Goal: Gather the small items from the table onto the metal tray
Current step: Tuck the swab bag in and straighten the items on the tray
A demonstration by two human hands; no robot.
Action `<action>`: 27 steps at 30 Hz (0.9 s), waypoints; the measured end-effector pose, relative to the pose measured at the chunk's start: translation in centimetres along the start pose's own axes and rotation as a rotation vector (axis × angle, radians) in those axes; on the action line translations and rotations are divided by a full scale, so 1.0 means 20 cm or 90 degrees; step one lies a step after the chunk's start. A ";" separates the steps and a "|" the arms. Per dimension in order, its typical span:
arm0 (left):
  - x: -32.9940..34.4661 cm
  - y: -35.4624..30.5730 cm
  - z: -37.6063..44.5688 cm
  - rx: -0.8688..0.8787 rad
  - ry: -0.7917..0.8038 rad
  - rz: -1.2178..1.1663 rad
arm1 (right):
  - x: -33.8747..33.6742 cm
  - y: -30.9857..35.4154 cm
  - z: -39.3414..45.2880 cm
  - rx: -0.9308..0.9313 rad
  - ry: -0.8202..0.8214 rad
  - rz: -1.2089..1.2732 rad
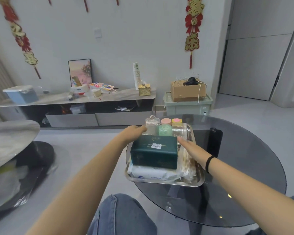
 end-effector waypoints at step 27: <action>0.37 -0.07 0.06 -0.179 0.194 -0.226 | -0.35 -0.15 0.09 0.050 -0.048 0.039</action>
Point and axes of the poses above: each hand's wrist, its own z-axis towards the middle knuckle, its own x-axis out of the palm, y = z × x, the point moved 1 cm from there along z, towards the middle knuckle, and after that the axes turned 5 degrees about -y, right-handed, at the moved point
